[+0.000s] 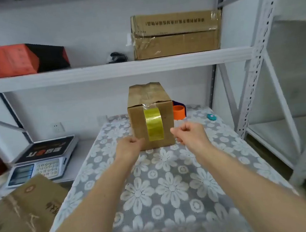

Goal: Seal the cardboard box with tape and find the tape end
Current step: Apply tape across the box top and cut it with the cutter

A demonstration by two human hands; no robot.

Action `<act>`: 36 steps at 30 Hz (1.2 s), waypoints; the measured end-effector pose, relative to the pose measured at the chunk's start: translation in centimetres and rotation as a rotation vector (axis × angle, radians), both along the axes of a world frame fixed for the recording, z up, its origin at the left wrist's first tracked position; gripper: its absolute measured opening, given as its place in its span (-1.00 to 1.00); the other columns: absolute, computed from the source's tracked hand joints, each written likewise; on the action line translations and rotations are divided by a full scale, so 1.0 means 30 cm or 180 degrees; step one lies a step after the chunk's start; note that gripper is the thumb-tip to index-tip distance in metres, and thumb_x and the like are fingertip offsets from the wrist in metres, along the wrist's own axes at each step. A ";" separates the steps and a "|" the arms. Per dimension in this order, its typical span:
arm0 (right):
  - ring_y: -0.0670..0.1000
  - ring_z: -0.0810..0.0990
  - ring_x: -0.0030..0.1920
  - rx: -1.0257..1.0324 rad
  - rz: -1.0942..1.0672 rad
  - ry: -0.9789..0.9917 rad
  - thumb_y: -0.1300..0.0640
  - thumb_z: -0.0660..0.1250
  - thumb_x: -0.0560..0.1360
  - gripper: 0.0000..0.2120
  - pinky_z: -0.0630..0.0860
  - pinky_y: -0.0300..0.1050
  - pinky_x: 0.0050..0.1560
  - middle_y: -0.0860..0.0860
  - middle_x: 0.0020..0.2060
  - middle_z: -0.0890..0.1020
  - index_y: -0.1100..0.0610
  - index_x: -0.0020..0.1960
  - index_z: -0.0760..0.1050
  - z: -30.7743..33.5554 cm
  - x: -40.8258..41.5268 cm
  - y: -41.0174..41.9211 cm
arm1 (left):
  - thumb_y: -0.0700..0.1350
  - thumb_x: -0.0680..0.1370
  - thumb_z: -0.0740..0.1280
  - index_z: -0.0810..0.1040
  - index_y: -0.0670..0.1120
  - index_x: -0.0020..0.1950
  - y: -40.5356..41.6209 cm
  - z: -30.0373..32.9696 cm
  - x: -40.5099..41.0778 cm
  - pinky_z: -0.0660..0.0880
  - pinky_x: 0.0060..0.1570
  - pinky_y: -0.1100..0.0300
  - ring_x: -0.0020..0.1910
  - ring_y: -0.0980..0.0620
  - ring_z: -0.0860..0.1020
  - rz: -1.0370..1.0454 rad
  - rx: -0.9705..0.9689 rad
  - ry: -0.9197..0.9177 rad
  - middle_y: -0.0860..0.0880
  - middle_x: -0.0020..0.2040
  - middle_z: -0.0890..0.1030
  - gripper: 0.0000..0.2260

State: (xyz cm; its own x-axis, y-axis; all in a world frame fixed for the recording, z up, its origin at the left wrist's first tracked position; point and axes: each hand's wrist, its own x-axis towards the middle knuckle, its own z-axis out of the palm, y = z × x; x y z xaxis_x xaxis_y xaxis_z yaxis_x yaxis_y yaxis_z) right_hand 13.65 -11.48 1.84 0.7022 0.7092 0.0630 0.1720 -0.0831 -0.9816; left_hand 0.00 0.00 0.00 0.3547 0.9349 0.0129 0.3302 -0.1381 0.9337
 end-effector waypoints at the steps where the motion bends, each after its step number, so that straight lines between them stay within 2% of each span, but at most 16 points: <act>1: -0.04 0.50 -0.27 -0.0078 -0.0026 0.0045 0.16 0.38 0.49 -0.85 0.50 -0.12 -0.06 0.06 -0.31 0.56 0.22 -0.20 0.53 -0.010 0.016 0.026 | -0.18 0.52 0.30 0.30 -0.07 -0.37 0.025 -0.010 0.023 0.21 -0.48 0.20 -0.49 0.06 0.26 0.0011 0.0026 0.0132 0.00 -0.47 0.33 -0.70; 4: -0.07 0.53 -0.30 -0.0125 -0.0073 0.0221 0.20 0.38 0.49 -0.86 0.51 -0.11 -0.04 0.03 -0.34 0.58 0.23 -0.22 0.56 -0.061 0.085 0.090 | -0.24 0.53 0.24 0.43 -0.10 -0.28 0.076 -0.033 0.092 0.18 -0.54 0.28 -0.52 0.06 0.24 -0.0145 -0.0151 0.0489 -0.01 -0.47 0.33 -0.82; 6: -0.08 0.54 -0.31 -0.0139 -0.0126 0.0331 0.25 0.35 0.51 -0.89 0.53 -0.14 -0.07 0.03 -0.32 0.61 0.18 -0.19 0.59 -0.080 0.122 0.099 | -0.23 0.50 0.33 0.51 -0.12 -0.21 0.057 -0.036 0.125 0.22 -0.62 0.34 -0.53 0.07 0.28 -0.0376 -0.0289 0.0710 -0.02 -0.46 0.39 -0.91; 8: -0.06 0.53 -0.30 -0.0157 -0.0187 0.0350 0.29 0.31 0.52 -0.89 0.51 -0.19 -0.15 0.04 -0.31 0.61 0.18 -0.12 0.60 -0.078 0.160 0.088 | -0.23 0.44 0.41 0.51 -0.13 -0.27 0.021 -0.059 0.147 0.29 -0.58 0.33 -0.54 0.05 0.35 -0.0530 -0.0417 0.0968 -0.05 -0.46 0.45 -0.88; 10: -0.06 0.53 -0.29 -0.0207 -0.0196 0.0312 0.30 0.30 0.52 -0.90 0.52 -0.23 -0.21 0.06 -0.26 0.62 0.17 -0.10 0.58 -0.083 0.198 0.070 | -0.27 0.40 0.41 0.48 -0.15 -0.34 -0.029 -0.093 0.169 0.26 -0.57 0.30 -0.62 0.05 0.34 -0.0742 -0.0639 0.1145 -0.10 -0.46 0.47 -0.84; 13: -0.03 0.54 -0.23 -0.0264 -0.0340 0.0253 0.30 0.32 0.50 -0.83 0.57 -0.08 -0.06 0.04 -0.19 0.62 0.11 -0.23 0.53 -0.095 0.254 0.049 | -0.31 0.39 0.43 0.46 -0.10 -0.38 -0.085 -0.113 0.232 0.23 -0.62 0.37 -0.66 0.12 0.34 -0.1016 -0.0685 0.1106 -0.09 -0.44 0.50 -0.77; 16: -0.01 0.56 -0.23 -0.0313 -0.0442 0.0276 0.23 0.34 0.50 -0.92 0.57 -0.09 -0.12 0.06 -0.18 0.62 0.15 -0.17 0.53 -0.122 0.309 0.024 | -0.27 0.42 0.44 0.51 -0.08 -0.29 -0.119 -0.093 0.319 0.27 -0.62 0.37 -0.64 0.15 0.40 -0.1002 -0.0527 0.0883 -0.05 -0.38 0.53 -0.83; 17: -0.01 0.55 -0.24 -0.0328 -0.0460 0.0286 0.21 0.34 0.50 -0.95 0.56 -0.10 -0.16 0.07 -0.19 0.62 0.18 -0.12 0.54 -0.130 0.325 0.014 | -0.25 0.43 0.45 0.52 -0.07 -0.26 -0.126 -0.087 0.348 0.29 -0.57 0.34 -0.56 0.14 0.47 -0.0954 -0.0456 0.0770 -0.07 -0.30 0.56 -0.85; 20: 0.01 0.56 -0.23 -0.0348 -0.0545 0.0280 0.21 0.35 0.50 -0.94 0.58 -0.05 -0.10 0.07 -0.21 0.62 0.22 -0.09 0.54 -0.145 0.387 -0.007 | -0.19 0.42 0.47 0.57 -0.06 -0.19 -0.132 -0.068 0.426 0.48 -0.21 0.18 -0.04 0.01 0.60 -0.0807 -0.0372 0.0371 -0.13 0.05 0.64 -0.90; 21: 0.01 0.56 -0.24 -0.0342 -0.0575 0.0254 0.23 0.35 0.49 -0.96 0.58 -0.04 -0.08 0.06 -0.22 0.62 0.19 -0.13 0.53 -0.145 0.414 -0.007 | -0.17 0.43 0.47 0.58 -0.06 -0.15 -0.130 -0.058 0.453 0.51 -0.06 0.11 0.07 -0.04 0.58 -0.0778 -0.0376 0.0300 -0.11 0.10 0.63 -0.91; 23: 0.01 0.56 -0.24 -0.0351 -0.0629 0.0207 0.27 0.34 0.49 -0.89 0.57 -0.03 -0.07 0.04 -0.22 0.61 0.14 -0.20 0.51 -0.148 0.477 0.008 | -0.15 0.46 0.45 0.60 -0.07 -0.07 -0.118 -0.047 0.510 0.47 0.05 0.10 0.17 -0.11 0.55 -0.0783 -0.0401 0.0193 -0.10 0.13 0.62 -0.91; 25: 0.02 0.56 -0.19 -0.0416 -0.0717 0.0135 0.27 0.33 0.49 -0.83 0.57 -0.03 -0.07 0.01 -0.21 0.61 0.08 -0.25 0.50 -0.158 0.539 0.038 | -0.14 0.48 0.43 0.60 -0.09 -0.02 -0.096 -0.042 0.565 0.46 -0.01 0.13 0.11 -0.13 0.58 -0.0776 -0.0409 0.0092 -0.14 0.12 0.62 -0.89; 27: 0.03 0.54 -0.16 -0.0465 -0.0823 0.0040 0.26 0.33 0.49 -0.79 0.53 -0.09 -0.15 -0.03 -0.26 0.58 0.04 -0.28 0.50 -0.172 0.596 0.076 | -0.13 0.50 0.40 0.59 -0.11 0.04 -0.065 -0.047 0.617 0.47 -0.18 0.20 -0.16 -0.03 0.59 -0.0749 -0.0401 -0.0003 -0.15 0.00 0.62 -0.86; 29: 0.04 0.54 -0.14 -0.0588 -0.0861 -0.0143 0.25 0.31 0.49 -0.86 0.46 -0.16 -0.17 0.03 -0.21 0.62 0.12 -0.23 0.56 -0.192 0.650 0.117 | -0.12 0.53 0.35 0.59 -0.12 0.08 -0.039 -0.053 0.669 0.50 -0.31 0.22 -0.35 0.09 0.51 -0.0684 -0.0430 -0.0047 -0.06 -0.15 0.59 -0.84; 32: 0.08 0.57 0.06 -0.0866 -0.0891 -0.0492 0.23 0.28 0.49 -0.84 0.48 -0.11 0.02 0.09 0.07 0.63 0.16 0.03 0.59 -0.218 0.729 0.182 | -0.18 0.57 0.27 0.59 -0.13 0.09 0.003 -0.076 0.747 0.60 -0.11 0.08 -0.35 0.09 0.49 -0.0588 -0.0567 -0.0245 -0.02 -0.28 0.56 -0.85; 36: 0.16 0.35 0.30 -0.1351 -0.0930 -0.1144 0.23 0.25 0.51 -0.72 0.37 -0.01 0.22 0.13 0.26 0.47 0.13 0.20 0.52 -0.253 0.805 0.260 | -0.29 0.57 0.16 0.56 -0.10 0.14 0.052 -0.116 0.819 0.48 -0.30 0.21 -0.35 0.08 0.49 -0.0467 -0.0500 -0.0263 -0.03 -0.29 0.57 -0.75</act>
State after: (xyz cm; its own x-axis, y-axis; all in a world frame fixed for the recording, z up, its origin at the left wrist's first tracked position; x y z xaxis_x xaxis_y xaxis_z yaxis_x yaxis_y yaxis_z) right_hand 37.81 -3.67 -5.76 0.8582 0.5061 0.0860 0.3963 -0.5465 -0.7378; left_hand 24.57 1.56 -3.47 0.4908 0.8662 -0.0940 0.2388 -0.0299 0.9706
